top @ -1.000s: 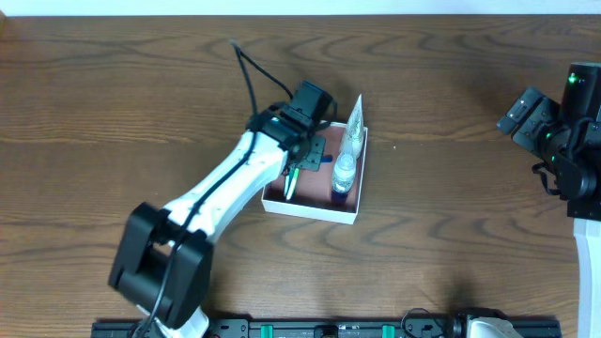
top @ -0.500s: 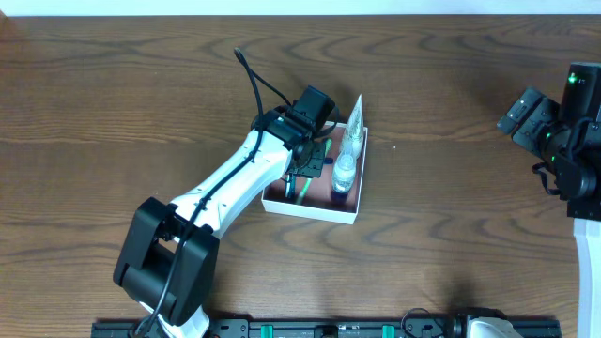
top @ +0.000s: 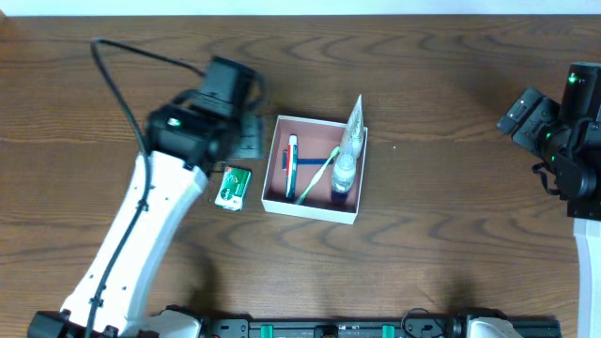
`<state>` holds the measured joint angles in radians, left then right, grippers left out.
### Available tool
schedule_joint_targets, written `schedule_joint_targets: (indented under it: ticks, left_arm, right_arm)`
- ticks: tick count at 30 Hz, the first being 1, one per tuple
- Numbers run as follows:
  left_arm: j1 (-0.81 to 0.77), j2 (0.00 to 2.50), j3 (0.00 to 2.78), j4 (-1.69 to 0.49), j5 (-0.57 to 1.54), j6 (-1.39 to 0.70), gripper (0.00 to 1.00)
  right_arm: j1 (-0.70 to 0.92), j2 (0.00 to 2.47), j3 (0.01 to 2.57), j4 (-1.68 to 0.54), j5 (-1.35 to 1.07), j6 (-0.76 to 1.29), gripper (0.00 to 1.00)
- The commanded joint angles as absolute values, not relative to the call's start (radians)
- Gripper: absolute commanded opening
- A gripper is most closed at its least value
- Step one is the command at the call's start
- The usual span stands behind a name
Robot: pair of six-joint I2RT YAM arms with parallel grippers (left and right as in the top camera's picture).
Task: Pack container
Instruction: 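Grasp the green Dettol soap box with left gripper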
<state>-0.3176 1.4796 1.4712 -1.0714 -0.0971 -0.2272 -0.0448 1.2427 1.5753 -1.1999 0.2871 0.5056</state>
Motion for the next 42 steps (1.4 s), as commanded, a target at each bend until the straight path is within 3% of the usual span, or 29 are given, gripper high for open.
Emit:
schedule_joint_targets:
  ticks: [1,9,31,37,42]
  left_arm:
    - [-0.242,1.547,1.391,-1.068,-0.051,-0.102,0.74]
    - [-0.176,1.705,1.225,-0.898,0.047,-0.030,0.76]
    - [-0.176,1.960,1.201,-0.823,0.102,-0.026,0.77]
    - [-0.174,1.958,1.211,-0.837,0.085,-0.026,0.51]
    - [-0.173,1.912,1.275,-0.941,0.048,-0.026,0.44]
  right_arm:
    - [-0.052,1.244,1.582,-1.201,0.294,0.503,0.99]
    - [-0.052,1.244,1.582,-1.201,0.295,0.503,0.99]
    - [-0.052,1.244,1.582,-1.201,0.295,0.503,0.99]
    - [-0.052,1.244,1.582,-1.201,0.295,0.503,0.99]
    - [-0.052,1.244,1.582,-1.201,0.295,0.503,0.99]
